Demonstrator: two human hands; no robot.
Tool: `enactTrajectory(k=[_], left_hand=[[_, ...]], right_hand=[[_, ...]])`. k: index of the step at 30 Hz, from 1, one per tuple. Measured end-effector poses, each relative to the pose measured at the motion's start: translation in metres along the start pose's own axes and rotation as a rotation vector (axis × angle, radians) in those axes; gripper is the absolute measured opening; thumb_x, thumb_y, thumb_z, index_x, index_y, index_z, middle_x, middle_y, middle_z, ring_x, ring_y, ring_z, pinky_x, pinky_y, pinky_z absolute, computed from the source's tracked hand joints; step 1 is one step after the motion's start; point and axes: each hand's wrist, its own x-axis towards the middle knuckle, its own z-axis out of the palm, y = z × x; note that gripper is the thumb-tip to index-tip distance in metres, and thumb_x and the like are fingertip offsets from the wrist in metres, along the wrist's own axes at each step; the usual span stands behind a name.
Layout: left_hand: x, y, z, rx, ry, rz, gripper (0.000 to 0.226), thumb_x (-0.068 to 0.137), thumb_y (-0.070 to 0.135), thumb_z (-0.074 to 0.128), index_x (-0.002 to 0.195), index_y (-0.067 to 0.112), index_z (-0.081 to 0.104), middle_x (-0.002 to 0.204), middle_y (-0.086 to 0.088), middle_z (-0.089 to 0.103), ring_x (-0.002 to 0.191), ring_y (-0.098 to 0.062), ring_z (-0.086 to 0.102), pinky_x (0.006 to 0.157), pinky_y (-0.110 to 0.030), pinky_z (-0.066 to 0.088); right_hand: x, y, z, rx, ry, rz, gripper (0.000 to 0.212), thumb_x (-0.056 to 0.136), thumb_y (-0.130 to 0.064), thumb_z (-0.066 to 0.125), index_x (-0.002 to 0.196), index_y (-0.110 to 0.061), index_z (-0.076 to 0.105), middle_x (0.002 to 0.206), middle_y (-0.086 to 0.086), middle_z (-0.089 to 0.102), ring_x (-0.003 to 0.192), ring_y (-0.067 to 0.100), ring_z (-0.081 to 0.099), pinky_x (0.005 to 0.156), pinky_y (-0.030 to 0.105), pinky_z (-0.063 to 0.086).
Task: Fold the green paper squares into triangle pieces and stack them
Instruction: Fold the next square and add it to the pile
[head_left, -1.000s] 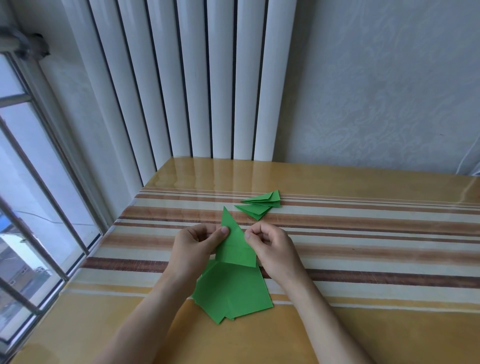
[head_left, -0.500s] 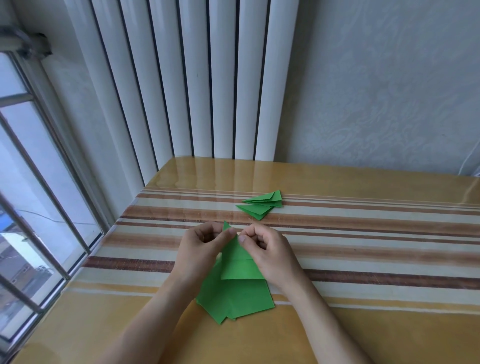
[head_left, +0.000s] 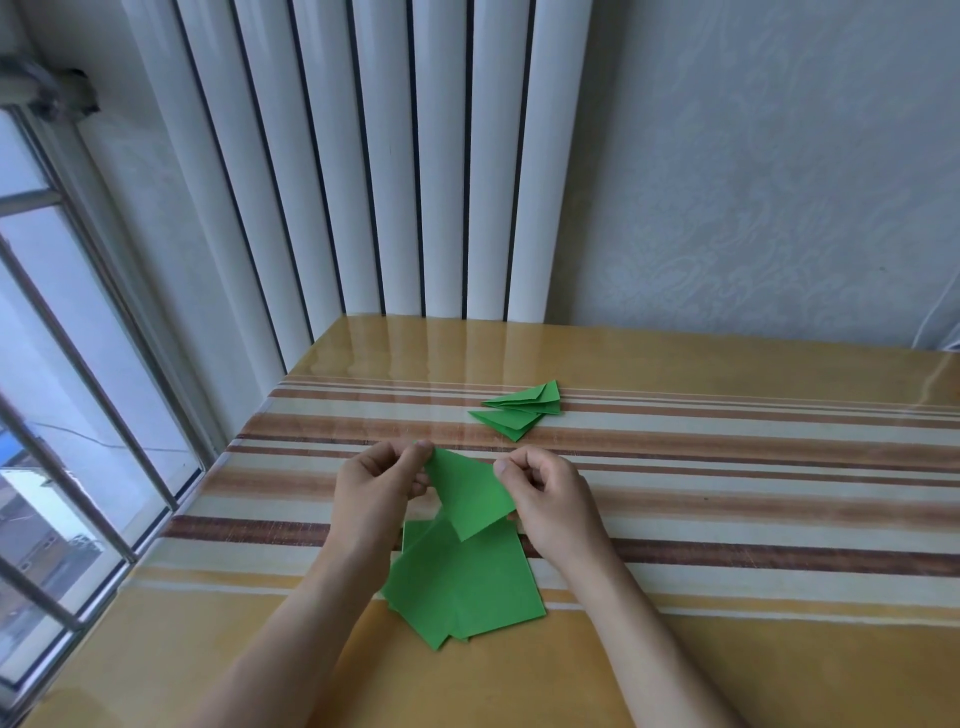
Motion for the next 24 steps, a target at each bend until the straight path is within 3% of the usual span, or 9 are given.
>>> enactTrajectory(k=[2,5,7,11,14,19,22,24], left_hand=[[0.0002,-0.0001,-0.002,0.036,-0.004,0.022,0.014,0.094,0.016,0.074,0.084,0.007,0.074,0.068,-0.004,0.066,0.066,-0.014,0.058,0.065,-0.028,0.049],[-0.0037,0.0021,-0.0014,0.083,-0.057,0.025,0.013,0.094,0.011,0.072,0.082,0.005,0.073,0.068,-0.005,0.068,0.059,-0.009,0.06,0.055,-0.017,0.049],[-0.0061,0.0025,0.0,0.11,-0.101,0.0,0.016,0.094,0.013,0.073,0.079,0.006,0.073,0.069,-0.007,0.071,0.055,-0.006,0.061,0.049,-0.012,0.046],[-0.007,0.0035,0.0017,0.053,-0.076,-0.005,0.012,0.09,0.014,0.077,0.081,0.006,0.076,0.072,-0.01,0.075,0.058,-0.008,0.064,0.056,-0.016,0.051],[-0.0064,0.0054,0.0008,0.005,-0.027,-0.028,0.013,0.089,0.013,0.078,0.077,0.007,0.075,0.068,-0.008,0.073,0.052,-0.005,0.063,0.045,-0.013,0.045],[-0.0058,0.0046,0.0012,0.073,-0.049,-0.082,0.013,0.095,0.01,0.071,0.082,0.007,0.072,0.072,-0.01,0.069,0.05,-0.005,0.057,0.041,-0.011,0.04],[-0.0051,-0.001,0.002,0.166,-0.096,-0.051,0.01,0.097,0.012,0.07,0.088,0.012,0.074,0.078,-0.012,0.068,0.063,-0.013,0.057,0.055,-0.021,0.051],[-0.0054,-0.0029,0.0022,0.275,-0.12,0.04,0.008,0.094,0.018,0.074,0.087,0.019,0.078,0.085,-0.013,0.073,0.073,-0.016,0.062,0.071,-0.036,0.057]], right_hand=[[0.0003,0.0005,-0.0019,0.054,0.044,0.023,0.032,0.104,-0.034,0.061,0.081,-0.011,0.064,0.062,-0.006,0.051,0.061,0.011,0.047,0.062,0.031,0.04],[0.0015,0.0038,-0.0035,0.163,0.111,0.038,0.032,0.101,-0.038,0.065,0.084,-0.011,0.069,0.08,0.017,0.068,0.069,0.029,0.06,0.067,0.036,0.046],[0.0039,0.0077,-0.0055,0.233,0.175,0.052,0.026,0.099,-0.035,0.07,0.085,-0.013,0.073,0.082,0.012,0.074,0.075,0.031,0.069,0.067,0.034,0.05],[0.0057,0.0057,-0.0092,0.412,0.18,0.09,0.011,0.097,-0.022,0.074,0.092,-0.012,0.077,0.086,0.0,0.08,0.075,0.009,0.074,0.062,0.015,0.053],[0.0054,0.0062,-0.0071,0.398,0.091,0.074,0.006,0.098,-0.016,0.071,0.101,-0.015,0.077,0.095,0.0,0.082,0.086,0.014,0.077,0.07,0.018,0.057],[0.0047,0.0076,-0.0085,0.374,0.046,0.046,0.005,0.098,-0.013,0.071,0.1,-0.014,0.075,0.094,0.0,0.081,0.083,0.011,0.076,0.068,0.016,0.055],[0.0057,0.0075,-0.0067,0.296,-0.006,0.046,0.012,0.096,-0.021,0.074,0.104,-0.013,0.077,0.097,0.003,0.081,0.09,0.018,0.077,0.08,0.03,0.06],[0.0047,0.0062,-0.0038,0.212,-0.038,0.056,0.032,0.088,-0.038,0.08,0.111,-0.015,0.077,0.103,0.002,0.081,0.098,0.023,0.077,0.093,0.046,0.061]])
